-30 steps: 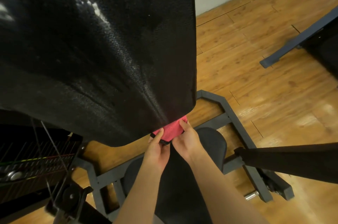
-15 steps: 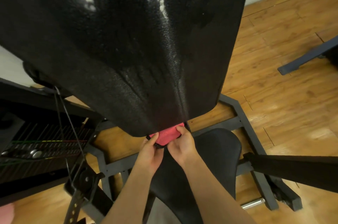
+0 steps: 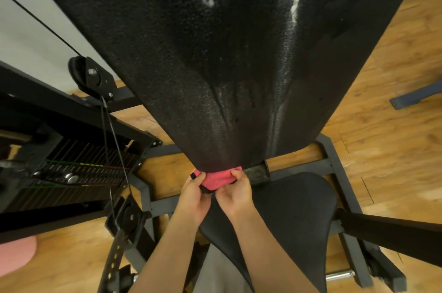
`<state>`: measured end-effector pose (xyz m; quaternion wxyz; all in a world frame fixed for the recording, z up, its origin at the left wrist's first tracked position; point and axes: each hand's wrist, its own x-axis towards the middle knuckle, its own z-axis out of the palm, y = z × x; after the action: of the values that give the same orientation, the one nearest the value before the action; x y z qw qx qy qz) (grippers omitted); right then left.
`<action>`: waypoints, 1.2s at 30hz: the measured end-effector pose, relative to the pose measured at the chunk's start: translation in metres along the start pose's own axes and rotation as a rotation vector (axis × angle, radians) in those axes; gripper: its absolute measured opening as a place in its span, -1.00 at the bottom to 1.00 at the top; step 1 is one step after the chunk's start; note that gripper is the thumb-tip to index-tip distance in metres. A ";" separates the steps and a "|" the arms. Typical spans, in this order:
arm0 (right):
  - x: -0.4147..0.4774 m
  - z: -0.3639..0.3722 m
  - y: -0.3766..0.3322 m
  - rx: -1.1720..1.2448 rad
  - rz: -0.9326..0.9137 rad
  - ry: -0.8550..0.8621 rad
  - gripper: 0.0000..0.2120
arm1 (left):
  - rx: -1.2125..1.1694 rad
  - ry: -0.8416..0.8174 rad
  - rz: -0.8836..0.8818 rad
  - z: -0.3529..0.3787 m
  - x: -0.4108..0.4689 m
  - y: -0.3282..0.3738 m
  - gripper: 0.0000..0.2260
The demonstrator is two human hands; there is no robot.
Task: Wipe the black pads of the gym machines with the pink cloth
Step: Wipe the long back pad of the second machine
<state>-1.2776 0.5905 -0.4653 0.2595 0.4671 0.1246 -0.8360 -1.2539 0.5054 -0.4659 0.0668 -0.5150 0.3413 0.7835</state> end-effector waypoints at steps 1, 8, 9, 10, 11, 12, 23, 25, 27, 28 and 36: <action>0.001 0.000 0.003 -0.002 0.005 0.001 -0.71 | 0.010 0.011 0.003 -0.002 -0.001 0.002 -0.78; 0.004 0.003 0.027 0.044 0.070 -0.007 -0.67 | 0.045 0.070 0.081 -0.013 -0.012 0.023 -0.77; 0.004 0.004 0.031 0.059 0.074 -0.015 -0.66 | 0.056 0.065 0.099 -0.015 -0.014 0.026 -0.76; 0.003 0.005 0.034 0.073 0.078 -0.018 -0.65 | 0.069 0.061 0.111 -0.016 -0.016 0.029 -0.76; 0.002 0.006 0.036 0.085 0.082 -0.017 -0.65 | 0.081 0.058 0.118 -0.017 -0.017 0.030 -0.75; 0.000 0.007 0.036 0.095 0.086 -0.012 -0.64 | 0.086 0.057 0.122 -0.017 -0.018 0.031 -0.75; -0.019 0.015 0.039 0.039 0.128 0.143 -0.66 | 0.047 0.113 0.145 -0.012 -0.043 0.028 -0.75; -0.027 0.013 0.042 0.024 0.146 0.146 -0.65 | 0.014 0.111 0.135 -0.015 -0.050 0.027 -0.73; -0.038 0.012 0.043 0.017 0.152 0.134 -0.65 | -0.004 0.089 0.131 -0.019 -0.060 0.028 -0.72; -0.045 0.012 0.042 0.013 0.150 0.119 -0.64 | -0.003 0.071 0.129 -0.020 -0.066 0.028 -0.72; -0.099 0.009 0.016 0.027 0.058 -0.030 -0.59 | 0.201 -0.033 0.174 -0.003 -0.105 0.029 -0.71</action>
<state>-1.2329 0.6044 -0.3764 0.2790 0.4614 0.0960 -0.8367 -1.2162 0.5078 -0.3633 0.0554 -0.4609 0.4605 0.7566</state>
